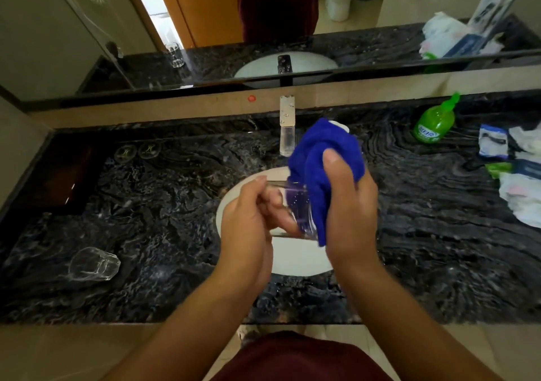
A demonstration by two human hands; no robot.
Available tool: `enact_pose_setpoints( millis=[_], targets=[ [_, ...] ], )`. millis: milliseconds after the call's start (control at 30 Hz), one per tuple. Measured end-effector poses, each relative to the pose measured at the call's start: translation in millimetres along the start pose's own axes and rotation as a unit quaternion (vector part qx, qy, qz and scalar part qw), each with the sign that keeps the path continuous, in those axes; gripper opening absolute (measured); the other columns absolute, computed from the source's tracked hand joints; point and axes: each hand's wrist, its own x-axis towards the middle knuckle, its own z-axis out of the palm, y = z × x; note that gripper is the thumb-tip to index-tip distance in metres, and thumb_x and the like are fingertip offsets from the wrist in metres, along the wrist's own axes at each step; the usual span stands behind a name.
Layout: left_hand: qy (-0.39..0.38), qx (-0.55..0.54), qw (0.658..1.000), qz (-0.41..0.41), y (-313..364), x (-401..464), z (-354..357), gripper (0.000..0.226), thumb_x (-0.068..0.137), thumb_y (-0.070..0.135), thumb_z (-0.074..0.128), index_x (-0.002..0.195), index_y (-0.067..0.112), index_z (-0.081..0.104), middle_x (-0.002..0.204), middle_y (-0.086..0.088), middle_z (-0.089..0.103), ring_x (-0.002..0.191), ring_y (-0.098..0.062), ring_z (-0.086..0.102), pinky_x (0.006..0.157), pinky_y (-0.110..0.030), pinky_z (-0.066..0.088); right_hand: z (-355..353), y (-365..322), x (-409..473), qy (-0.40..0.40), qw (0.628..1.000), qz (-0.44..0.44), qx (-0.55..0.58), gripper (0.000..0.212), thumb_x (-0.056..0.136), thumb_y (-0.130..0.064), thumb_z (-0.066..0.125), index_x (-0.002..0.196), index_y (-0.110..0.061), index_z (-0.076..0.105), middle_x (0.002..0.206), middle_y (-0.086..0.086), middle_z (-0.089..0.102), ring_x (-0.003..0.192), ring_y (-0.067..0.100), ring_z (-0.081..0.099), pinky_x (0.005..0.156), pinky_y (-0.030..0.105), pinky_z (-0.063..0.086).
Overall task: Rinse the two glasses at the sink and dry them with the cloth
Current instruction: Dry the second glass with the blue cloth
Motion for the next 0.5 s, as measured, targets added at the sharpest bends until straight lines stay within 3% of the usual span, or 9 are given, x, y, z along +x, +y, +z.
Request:
enact_pose_setpoints(
  millis=[67, 133, 233, 333, 400, 500],
  targets=[
    [0.027, -0.046, 0.999, -0.012, 0, 4, -1, 0.05, 0.103, 0.024, 0.046, 0.054, 0.016, 0.054, 0.043, -0.002, 0.05, 0.038, -0.014, 0.05, 0.049, -0.025, 0.047, 6, 6, -19, -0.008, 0.994, -0.105, -0.041, 0.013, 0.096, -0.033, 0.056, 0.09, -0.022, 0.058, 0.072, -0.009, 0.054, 0.066, 0.006, 0.052, 0.067, 0.018, 0.045],
    [0.035, -0.058, 0.998, -0.005, 3, 7, -2, 0.05, 0.102, 0.023, 0.047, 0.053, 0.017, 0.053, 0.045, 0.002, 0.047, 0.039, -0.012, 0.048, 0.047, -0.023, 0.044, 9, 12, -28, -0.021, 0.99, -0.132, -0.048, 0.013, 0.094, -0.034, 0.055, 0.097, -0.022, 0.058, 0.081, -0.008, 0.057, 0.071, 0.005, 0.055, 0.071, 0.015, 0.044],
    [-0.001, 0.004, 1.0, 0.019, 10, 5, 0, 0.052, 0.102, 0.021, 0.043, 0.052, 0.014, 0.053, 0.041, -0.003, 0.049, 0.037, -0.017, 0.05, 0.049, -0.023, 0.047, 9, 4, -18, 0.002, 0.995, -0.097, -0.016, 0.013, 0.091, -0.036, 0.054, 0.084, -0.026, 0.058, 0.07, -0.016, 0.054, 0.064, 0.003, 0.051, 0.068, 0.017, 0.044],
    [-0.049, 0.066, 0.996, 0.041, 14, 0, 4, 0.053, 0.102, 0.018, 0.042, 0.051, 0.012, 0.056, 0.04, -0.008, 0.051, 0.037, -0.023, 0.052, 0.055, -0.027, 0.05, 1, -7, 1, 0.027, 0.998, -0.033, 0.055, 0.031, 0.098, -0.026, 0.054, 0.068, -0.029, 0.06, 0.06, -0.015, 0.05, 0.056, 0.006, 0.046, 0.06, 0.021, 0.045],
    [-0.08, 0.105, 0.99, 0.051, 14, -2, 6, 0.055, 0.102, 0.017, 0.041, 0.05, 0.014, 0.057, 0.039, -0.01, 0.052, 0.039, -0.025, 0.054, 0.061, -0.029, 0.051, -6, -8, 10, 0.023, 0.996, 0.015, 0.082, 0.037, 0.101, -0.021, 0.053, 0.066, -0.027, 0.062, 0.061, -0.009, 0.051, 0.056, 0.009, 0.046, 0.058, 0.024, 0.045],
    [-0.108, 0.137, 0.983, 0.054, 15, -3, 5, 0.058, 0.102, 0.017, 0.041, 0.047, 0.015, 0.058, 0.038, -0.01, 0.052, 0.039, -0.024, 0.055, 0.064, -0.026, 0.051, -11, -6, 13, 0.015, 0.992, 0.077, 0.103, 0.025, 0.093, -0.029, 0.059, 0.07, -0.026, 0.068, 0.068, 0.002, 0.058, 0.063, 0.017, 0.054, 0.061, 0.029, 0.051]
  ],
)
